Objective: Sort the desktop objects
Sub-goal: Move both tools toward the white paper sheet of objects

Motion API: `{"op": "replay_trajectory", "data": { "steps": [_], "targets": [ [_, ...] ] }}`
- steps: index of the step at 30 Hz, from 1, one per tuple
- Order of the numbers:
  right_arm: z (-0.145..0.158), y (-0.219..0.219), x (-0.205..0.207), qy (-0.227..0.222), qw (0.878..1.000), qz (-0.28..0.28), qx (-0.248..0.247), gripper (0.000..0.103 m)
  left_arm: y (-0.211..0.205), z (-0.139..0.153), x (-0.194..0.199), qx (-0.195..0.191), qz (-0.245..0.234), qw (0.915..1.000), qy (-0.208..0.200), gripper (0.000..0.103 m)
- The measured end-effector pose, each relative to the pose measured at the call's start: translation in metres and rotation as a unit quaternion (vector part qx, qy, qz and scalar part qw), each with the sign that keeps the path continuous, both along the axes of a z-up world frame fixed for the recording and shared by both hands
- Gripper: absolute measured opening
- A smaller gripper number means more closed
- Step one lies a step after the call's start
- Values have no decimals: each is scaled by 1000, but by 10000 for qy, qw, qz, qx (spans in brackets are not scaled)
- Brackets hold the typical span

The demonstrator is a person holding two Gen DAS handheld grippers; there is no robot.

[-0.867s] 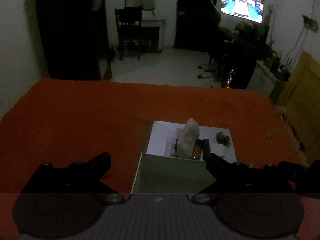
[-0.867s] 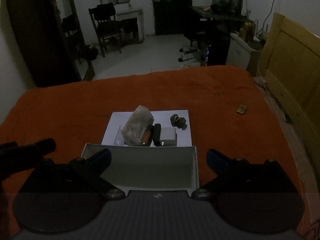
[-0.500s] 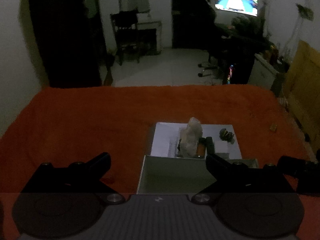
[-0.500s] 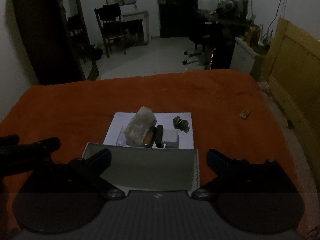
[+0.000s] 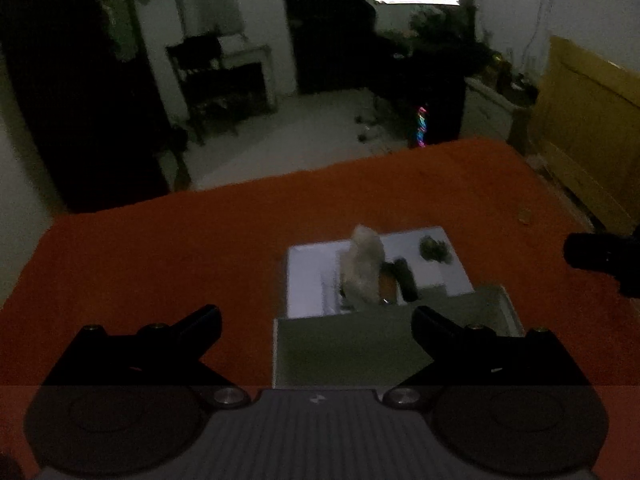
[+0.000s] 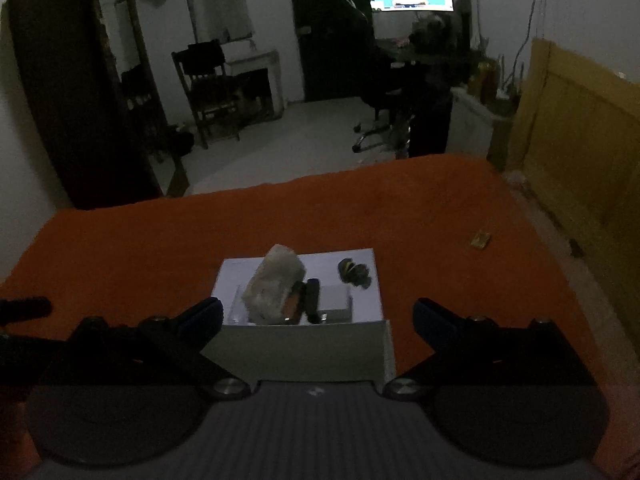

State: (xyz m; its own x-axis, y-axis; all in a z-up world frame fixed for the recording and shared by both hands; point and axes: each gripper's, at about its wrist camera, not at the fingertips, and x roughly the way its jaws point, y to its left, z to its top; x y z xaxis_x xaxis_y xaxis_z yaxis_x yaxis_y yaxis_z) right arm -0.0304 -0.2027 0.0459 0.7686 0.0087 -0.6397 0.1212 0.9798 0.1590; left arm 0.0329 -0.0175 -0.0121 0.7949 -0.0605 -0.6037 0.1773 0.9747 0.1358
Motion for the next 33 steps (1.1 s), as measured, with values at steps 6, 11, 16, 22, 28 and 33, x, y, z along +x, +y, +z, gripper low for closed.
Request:
{"op": "replay_trajectory", "data": {
  "steps": [6,11,16,22,28,33],
  "targets": [
    [-9,2,-1,-32,9994,-138,-329,103,9,-1,9,281,409,9982,329,102],
    [-22,2,0,221,9994,-146,-228,103,18,3,7,101,293,9988,390,102],
    [-24,9,-3,254,9991,16,-353,103,19,9,6,38,214,9989,411,102],
    [-26,11,1,382,9991,102,-136,103,17,3,8,96,149,9984,539,102],
    [-26,6,2,571,9983,99,-34,103,26,2,13,-249,272,9969,694,102],
    [-22,6,0,645,9973,194,-300,103,23,0,9,-369,215,9970,641,102]
  ]
}}
